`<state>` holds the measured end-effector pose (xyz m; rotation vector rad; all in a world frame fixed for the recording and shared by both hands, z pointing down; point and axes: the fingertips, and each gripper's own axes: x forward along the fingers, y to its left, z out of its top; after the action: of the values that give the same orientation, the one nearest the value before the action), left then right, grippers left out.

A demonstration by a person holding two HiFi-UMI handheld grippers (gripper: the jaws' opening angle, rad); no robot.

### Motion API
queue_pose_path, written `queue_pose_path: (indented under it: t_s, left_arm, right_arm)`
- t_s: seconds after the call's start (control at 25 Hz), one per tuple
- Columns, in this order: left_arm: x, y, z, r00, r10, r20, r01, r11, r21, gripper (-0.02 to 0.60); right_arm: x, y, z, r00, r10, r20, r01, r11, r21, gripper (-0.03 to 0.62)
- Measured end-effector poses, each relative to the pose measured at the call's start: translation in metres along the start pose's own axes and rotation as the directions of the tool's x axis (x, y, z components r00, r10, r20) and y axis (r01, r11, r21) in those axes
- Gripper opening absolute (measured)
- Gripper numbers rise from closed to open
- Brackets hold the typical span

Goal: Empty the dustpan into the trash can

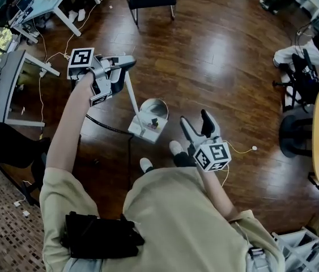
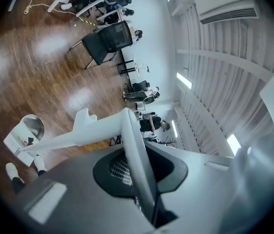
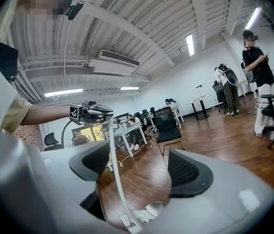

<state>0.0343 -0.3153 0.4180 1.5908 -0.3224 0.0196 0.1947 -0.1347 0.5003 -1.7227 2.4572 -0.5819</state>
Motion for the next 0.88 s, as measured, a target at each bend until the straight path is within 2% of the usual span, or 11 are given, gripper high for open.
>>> queue_pose_path:
  t_s: [0.28,0.64,0.88]
  left_arm:
    - [0.029,0.002,0.04,1.0,0.008,0.006,-0.008,1.0,-0.017,0.036]
    - [0.074,0.003,0.093,0.999,-0.015,0.028,0.016,0.999,-0.049,0.055]
    - [0.084,0.007,0.109,0.999,-0.02,0.042,0.023,0.998,-0.058,0.063]
  right_arm:
    - [0.011,-0.015,0.006,1.0,-0.003,-0.016,0.003,1.0,-0.005,0.367]
    - [0.034,-0.047,0.028,1.0,-0.015,-0.016,0.015,1.0,-0.028,0.367]
    - [0.044,-0.057,0.033,1.0,-0.009,-0.01,0.009,1.0,-0.03,0.367]
